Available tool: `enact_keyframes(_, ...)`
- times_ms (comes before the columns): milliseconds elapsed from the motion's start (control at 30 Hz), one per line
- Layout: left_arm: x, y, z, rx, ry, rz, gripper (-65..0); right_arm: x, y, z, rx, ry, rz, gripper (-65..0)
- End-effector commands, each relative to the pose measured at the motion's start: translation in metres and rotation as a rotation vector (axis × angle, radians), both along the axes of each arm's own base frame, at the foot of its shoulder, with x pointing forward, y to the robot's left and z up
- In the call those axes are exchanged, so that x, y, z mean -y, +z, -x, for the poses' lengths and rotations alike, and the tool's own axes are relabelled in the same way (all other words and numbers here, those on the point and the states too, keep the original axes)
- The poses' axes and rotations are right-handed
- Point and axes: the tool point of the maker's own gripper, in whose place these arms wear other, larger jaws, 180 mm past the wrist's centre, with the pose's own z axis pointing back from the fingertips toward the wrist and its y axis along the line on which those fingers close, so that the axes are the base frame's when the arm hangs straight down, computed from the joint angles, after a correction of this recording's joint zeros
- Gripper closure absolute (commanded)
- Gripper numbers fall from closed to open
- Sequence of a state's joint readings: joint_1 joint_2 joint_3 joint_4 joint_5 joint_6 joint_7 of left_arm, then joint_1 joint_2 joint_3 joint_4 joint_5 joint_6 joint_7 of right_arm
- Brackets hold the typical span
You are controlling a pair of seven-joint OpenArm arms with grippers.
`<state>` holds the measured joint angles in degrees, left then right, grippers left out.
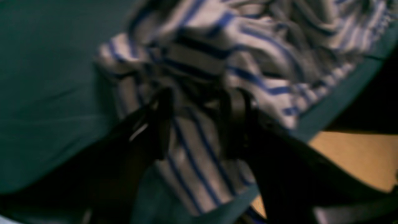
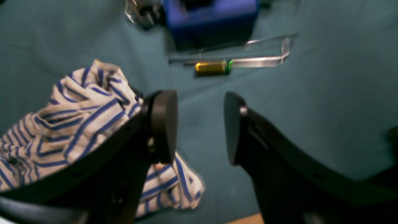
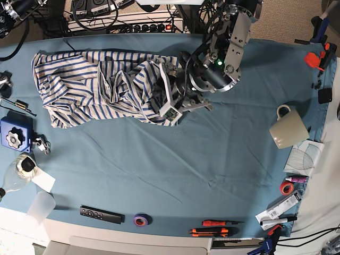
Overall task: Fold the T-shirt properly
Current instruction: 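Hold the shirt with the left gripper while the right gripper grasps the collar end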
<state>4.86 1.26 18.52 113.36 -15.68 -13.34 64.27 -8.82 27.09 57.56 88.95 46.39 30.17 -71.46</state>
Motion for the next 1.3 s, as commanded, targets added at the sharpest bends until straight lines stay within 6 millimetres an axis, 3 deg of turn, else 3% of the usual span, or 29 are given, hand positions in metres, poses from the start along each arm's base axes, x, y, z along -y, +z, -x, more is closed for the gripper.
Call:
enact_keyframes(0, 0.008, 0.015, -0.003, 0.031, -0.010, 0.052, -26.7, 0.001, 0.010, -0.010, 0.051, 0.034, -0.001, -25.1)
enact_keyframes(100, 0.017, 0.020, 0.004, 0.032, -0.062, 0.098, -26.7, -0.014, -0.015, -0.012, 0.035, 0.100, -0.099, -25.1)
enact_keyframes(233, 0.023, 0.024, 0.009, 0.020, -0.084, 0.139, -26.7, -0.033, -0.031, -0.014, 0.003, 0.157, -0.175, -25.1)
enact_keyframes(633, 0.027, 0.028, 0.012, 0.006, -0.097, 0.176, -26.7, -0.058, -0.049, -0.045, -0.076, 0.238, -0.126, -25.1)
enact_keyframes(767, 0.028, 0.029, 0.012, 0.005, -0.099, 0.181, -26.7, -0.058, -0.059, -0.050, -0.099, 0.218, -0.078, -25.1)
enact_keyframes(900, 0.028, 0.029, 0.012, 0.005, -0.099, 0.182, -26.7, -0.064, -0.082, -0.047, -0.127, 0.192, -0.121, -25.1)
enact_keyframes(1100, 0.028, 0.029, 0.012, 0.006, -0.099, 0.182, -26.7, -0.071, -0.124, -0.026, -0.229, 0.168, -0.266, -25.1)
enact_keyframes(1267, 0.029, 0.030, 0.012, 0.008, -0.098, 0.187, -26.7, -0.096, -0.134, -0.014, -0.275, 0.231, -0.411, -25.0)
